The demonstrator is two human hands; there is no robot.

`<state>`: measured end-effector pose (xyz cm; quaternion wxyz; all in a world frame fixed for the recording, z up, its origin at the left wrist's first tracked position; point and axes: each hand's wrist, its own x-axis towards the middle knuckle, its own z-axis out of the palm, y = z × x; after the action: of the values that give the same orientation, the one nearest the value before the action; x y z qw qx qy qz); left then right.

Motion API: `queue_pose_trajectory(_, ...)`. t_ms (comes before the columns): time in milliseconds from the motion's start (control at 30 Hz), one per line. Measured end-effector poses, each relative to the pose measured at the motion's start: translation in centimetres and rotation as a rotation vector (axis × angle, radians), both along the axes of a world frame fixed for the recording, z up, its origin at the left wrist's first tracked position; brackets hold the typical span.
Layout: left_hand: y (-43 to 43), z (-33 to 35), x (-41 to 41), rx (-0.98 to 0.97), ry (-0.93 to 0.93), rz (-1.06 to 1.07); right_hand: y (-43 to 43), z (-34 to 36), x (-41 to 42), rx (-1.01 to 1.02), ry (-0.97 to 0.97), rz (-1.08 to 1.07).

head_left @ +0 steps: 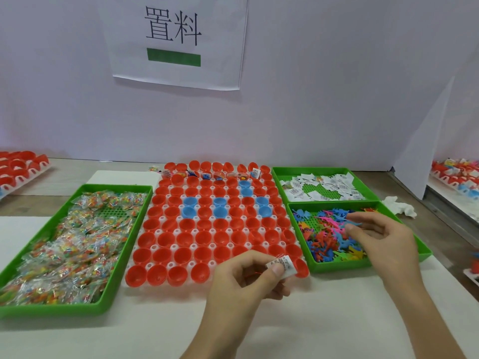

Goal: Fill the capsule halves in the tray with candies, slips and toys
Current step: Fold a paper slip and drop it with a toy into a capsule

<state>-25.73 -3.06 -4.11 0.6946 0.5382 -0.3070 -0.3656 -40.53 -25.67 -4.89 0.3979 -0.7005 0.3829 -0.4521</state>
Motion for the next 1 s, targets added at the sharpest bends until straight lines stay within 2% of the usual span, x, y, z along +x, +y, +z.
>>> queue_pose_trajectory(100, -0.1, -0.2, 0.0, 0.002, 0.018, 0.006, 1.4, 1.1, 0.6, 0.115, -0.136, 0.145)
queue_pose_trajectory(200, -0.1, -0.3, 0.0, 0.005, 0.041, 0.012, 3.6, 2.1, 1.6, 0.245, -0.16, 0.334)
queue_pose_trajectory(467, -0.1, -0.1, 0.0, -0.022, 0.052, 0.114, 8.3, 3.2, 3.5, 0.393, -0.303, 0.835)
queue_pose_trajectory(633, 0.0, -0.2, 0.2, -0.022, 0.061, 0.115, 9.5, 3.5, 4.1, 0.292, -0.194, 0.793)
queue_pose_trajectory(733, 0.1, 0.0, 0.4, -0.023, 0.077, 0.088, 9.1, 3.5, 3.9, 0.318, -0.21, 0.727)
queue_pose_trajectory(833, 0.1, 0.1, 0.3, -0.02, 0.088, 0.057, 8.7, 3.6, 3.7, 0.347, -0.228, 0.755)
queue_pose_trajectory(1000, 0.0, 0.1, 0.1, -0.021, 0.095, 0.032, 9.1, 3.4, 4.0, 0.289, -0.126, 0.735)
